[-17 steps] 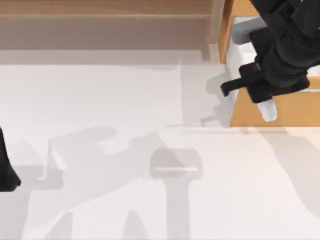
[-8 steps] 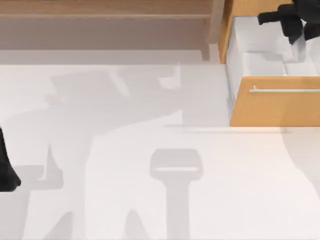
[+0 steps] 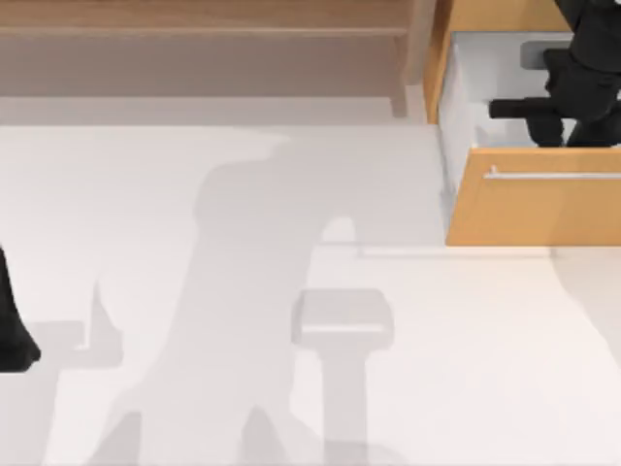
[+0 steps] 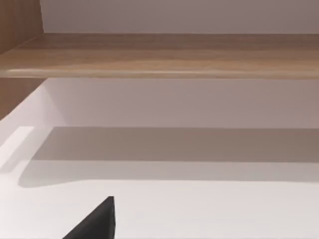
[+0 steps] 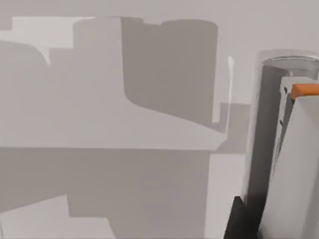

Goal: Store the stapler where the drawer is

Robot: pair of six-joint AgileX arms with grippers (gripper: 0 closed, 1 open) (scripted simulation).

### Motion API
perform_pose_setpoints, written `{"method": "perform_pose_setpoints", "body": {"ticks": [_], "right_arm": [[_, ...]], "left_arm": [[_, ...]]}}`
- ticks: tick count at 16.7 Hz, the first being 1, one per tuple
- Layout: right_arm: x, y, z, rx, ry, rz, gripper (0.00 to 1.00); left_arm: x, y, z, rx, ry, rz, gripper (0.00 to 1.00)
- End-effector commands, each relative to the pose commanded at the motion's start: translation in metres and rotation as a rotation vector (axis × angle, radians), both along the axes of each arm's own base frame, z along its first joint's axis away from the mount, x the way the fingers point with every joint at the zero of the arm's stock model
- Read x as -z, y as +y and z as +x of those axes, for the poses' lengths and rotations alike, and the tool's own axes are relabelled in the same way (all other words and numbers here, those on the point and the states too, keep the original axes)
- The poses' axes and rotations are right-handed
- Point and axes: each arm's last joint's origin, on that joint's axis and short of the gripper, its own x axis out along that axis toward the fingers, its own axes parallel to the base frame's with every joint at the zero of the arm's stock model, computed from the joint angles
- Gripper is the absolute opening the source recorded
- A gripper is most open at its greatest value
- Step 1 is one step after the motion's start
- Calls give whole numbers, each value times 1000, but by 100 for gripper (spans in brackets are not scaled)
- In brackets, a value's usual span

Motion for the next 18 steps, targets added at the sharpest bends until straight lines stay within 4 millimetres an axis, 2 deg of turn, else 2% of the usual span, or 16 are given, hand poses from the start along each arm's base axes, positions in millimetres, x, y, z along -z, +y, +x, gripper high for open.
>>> {"method": "perform_pose_setpoints", "body": {"ticks": [13, 18], "right_arm": [[10, 0, 0, 0, 0, 0, 0], [10, 0, 0, 0, 0, 0, 38]], "left_arm": [[0, 0, 0, 0, 0, 0, 100], [0, 0, 0, 0, 0, 0, 100]]}}
